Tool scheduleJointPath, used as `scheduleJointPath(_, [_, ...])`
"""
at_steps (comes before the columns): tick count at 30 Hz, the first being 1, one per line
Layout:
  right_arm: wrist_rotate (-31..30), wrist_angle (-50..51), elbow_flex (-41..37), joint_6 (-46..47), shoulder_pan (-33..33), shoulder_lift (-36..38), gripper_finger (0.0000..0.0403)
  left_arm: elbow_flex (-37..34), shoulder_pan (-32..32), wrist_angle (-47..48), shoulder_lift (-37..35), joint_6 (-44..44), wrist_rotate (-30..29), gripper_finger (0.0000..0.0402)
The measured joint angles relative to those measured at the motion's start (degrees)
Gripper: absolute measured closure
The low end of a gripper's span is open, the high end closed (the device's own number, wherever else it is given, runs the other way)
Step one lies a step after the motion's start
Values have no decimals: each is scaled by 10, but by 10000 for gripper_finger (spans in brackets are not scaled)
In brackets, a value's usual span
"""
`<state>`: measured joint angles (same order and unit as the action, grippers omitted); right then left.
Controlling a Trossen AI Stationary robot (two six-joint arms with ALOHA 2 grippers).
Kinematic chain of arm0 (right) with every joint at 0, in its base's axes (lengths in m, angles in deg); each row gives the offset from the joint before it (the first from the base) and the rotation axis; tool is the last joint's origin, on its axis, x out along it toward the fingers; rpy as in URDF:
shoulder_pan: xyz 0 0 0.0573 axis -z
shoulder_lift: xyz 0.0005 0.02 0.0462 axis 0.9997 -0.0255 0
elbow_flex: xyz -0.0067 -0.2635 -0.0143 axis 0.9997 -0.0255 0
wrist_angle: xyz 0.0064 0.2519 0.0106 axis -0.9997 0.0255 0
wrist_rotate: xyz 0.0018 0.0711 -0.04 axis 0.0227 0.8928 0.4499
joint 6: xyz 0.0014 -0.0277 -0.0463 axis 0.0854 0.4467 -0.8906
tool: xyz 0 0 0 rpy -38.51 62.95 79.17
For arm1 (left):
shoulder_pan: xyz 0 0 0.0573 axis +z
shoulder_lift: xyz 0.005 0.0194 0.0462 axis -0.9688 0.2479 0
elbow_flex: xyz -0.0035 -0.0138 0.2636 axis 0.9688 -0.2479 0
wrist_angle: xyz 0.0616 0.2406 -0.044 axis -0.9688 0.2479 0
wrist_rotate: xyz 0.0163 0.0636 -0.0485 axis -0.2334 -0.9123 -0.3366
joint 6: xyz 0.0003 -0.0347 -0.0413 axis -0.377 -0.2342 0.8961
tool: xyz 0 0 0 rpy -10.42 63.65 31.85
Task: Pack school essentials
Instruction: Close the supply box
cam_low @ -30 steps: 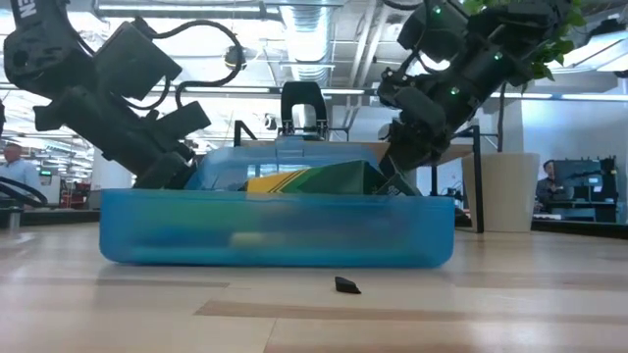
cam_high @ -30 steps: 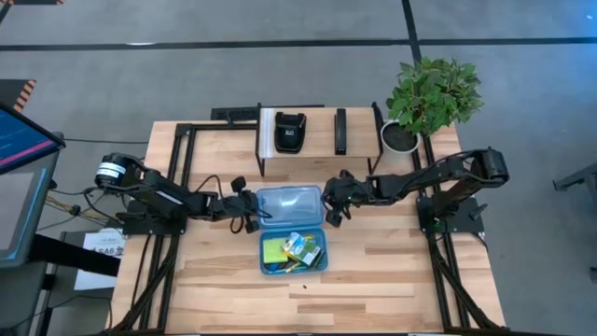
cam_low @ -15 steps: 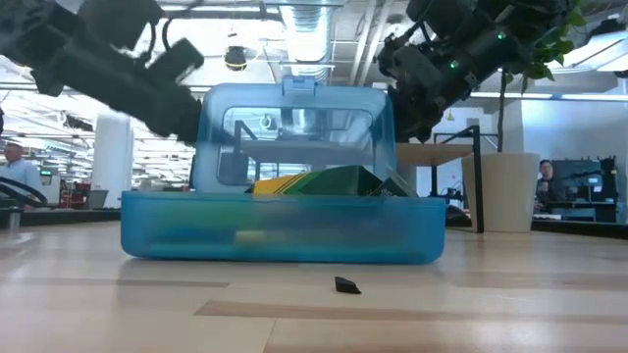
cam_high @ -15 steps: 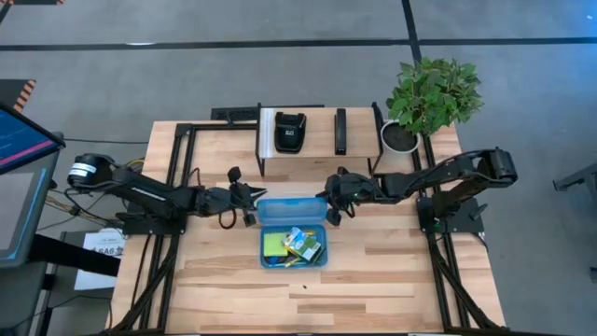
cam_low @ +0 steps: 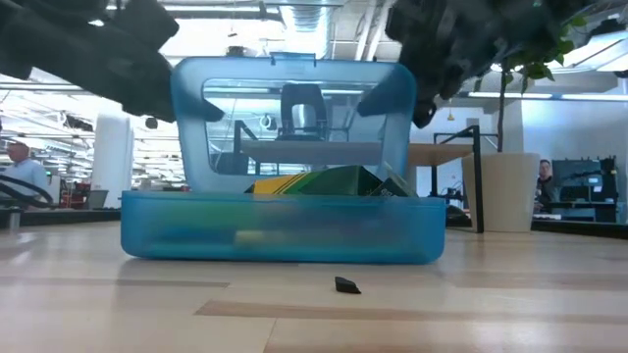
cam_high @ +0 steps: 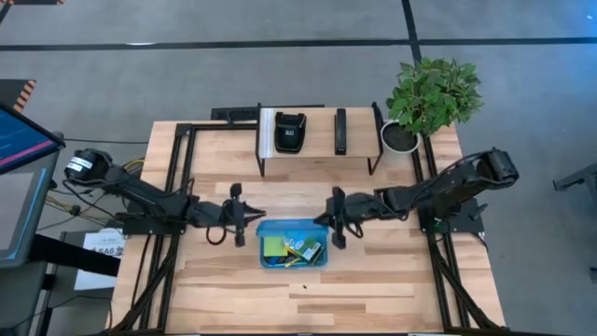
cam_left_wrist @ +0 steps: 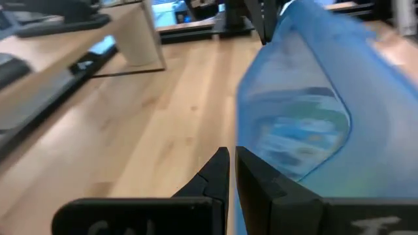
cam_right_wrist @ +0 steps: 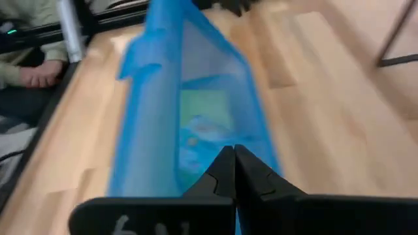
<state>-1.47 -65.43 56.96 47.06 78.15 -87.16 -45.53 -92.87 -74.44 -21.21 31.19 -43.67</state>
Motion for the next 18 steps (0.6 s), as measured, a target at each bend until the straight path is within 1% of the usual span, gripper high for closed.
scheduleJointPath(5, [-4, -4, 0, 28, -43, -4, 390, 0, -46, 0, 0, 35, 0, 386])
scheduleJointPath(8, [-13, -22, 0, 38, -62, -24, 390, 0, -67, 0, 0, 53, -4, 386])
scheduleJointPath(10, [-14, -60, 1, 45, -70, -49, 390, 0, -77, 0, 0, 63, -4, 386])
scheduleJointPath(12, [-13, -70, 0, 52, -74, -71, 390, 0, -85, -6, 4, 75, -5, 386])
scheduleJointPath(15, [-2, -101, 0, 67, -77, -105, 390, -1, -99, -30, 28, 88, -4, 386])
scheduleJointPath(18, [1, -116, 0, 83, -82, -126, 390, -1, -115, -88, 83, 98, -1, 386])
